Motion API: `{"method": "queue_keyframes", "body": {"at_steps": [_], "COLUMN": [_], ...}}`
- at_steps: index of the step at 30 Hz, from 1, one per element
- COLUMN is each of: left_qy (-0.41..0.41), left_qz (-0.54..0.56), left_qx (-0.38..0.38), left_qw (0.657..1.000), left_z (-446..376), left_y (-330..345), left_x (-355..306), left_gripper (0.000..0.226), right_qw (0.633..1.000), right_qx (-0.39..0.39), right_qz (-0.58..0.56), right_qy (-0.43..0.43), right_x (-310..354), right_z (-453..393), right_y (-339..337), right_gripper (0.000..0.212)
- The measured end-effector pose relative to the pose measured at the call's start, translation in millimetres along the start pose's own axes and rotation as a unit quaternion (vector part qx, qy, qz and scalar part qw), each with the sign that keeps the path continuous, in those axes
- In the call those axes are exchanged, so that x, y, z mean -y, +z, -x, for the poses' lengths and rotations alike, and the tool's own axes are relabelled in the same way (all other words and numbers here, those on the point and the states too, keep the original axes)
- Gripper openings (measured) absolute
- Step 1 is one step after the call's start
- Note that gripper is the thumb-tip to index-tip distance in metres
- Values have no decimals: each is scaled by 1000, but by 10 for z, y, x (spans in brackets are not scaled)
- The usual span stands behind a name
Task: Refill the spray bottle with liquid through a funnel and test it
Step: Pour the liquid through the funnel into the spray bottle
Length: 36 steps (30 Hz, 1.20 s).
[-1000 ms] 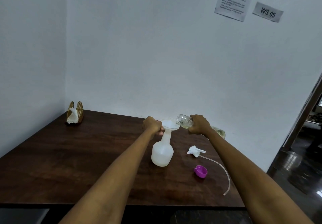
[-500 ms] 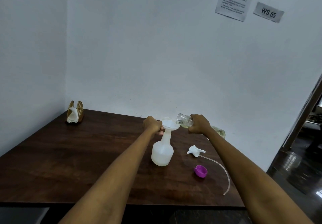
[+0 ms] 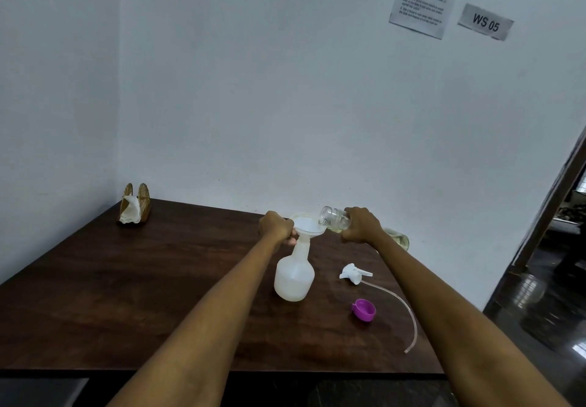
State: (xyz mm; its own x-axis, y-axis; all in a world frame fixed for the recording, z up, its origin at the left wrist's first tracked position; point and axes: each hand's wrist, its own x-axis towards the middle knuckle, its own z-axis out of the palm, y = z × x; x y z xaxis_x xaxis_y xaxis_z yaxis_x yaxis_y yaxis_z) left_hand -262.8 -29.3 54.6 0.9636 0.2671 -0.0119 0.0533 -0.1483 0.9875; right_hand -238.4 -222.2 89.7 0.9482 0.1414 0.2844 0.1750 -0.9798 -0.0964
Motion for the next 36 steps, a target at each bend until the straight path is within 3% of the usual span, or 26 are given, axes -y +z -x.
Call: {"method": "queue_keyframes", "body": {"at_steps": [36], "left_qy": [2], "left_qz": [6], "left_qx": [3], "left_qw": [1000], "left_z": [53], "left_y": [-18], "left_x": [-30], "left_gripper": [26], "right_qw": [1000], "right_qx": [1], "right_qz": [5], "right_qy": [3], "right_x": [-37], "right_z": [-24], "right_y": [6], "right_gripper": [41]}}
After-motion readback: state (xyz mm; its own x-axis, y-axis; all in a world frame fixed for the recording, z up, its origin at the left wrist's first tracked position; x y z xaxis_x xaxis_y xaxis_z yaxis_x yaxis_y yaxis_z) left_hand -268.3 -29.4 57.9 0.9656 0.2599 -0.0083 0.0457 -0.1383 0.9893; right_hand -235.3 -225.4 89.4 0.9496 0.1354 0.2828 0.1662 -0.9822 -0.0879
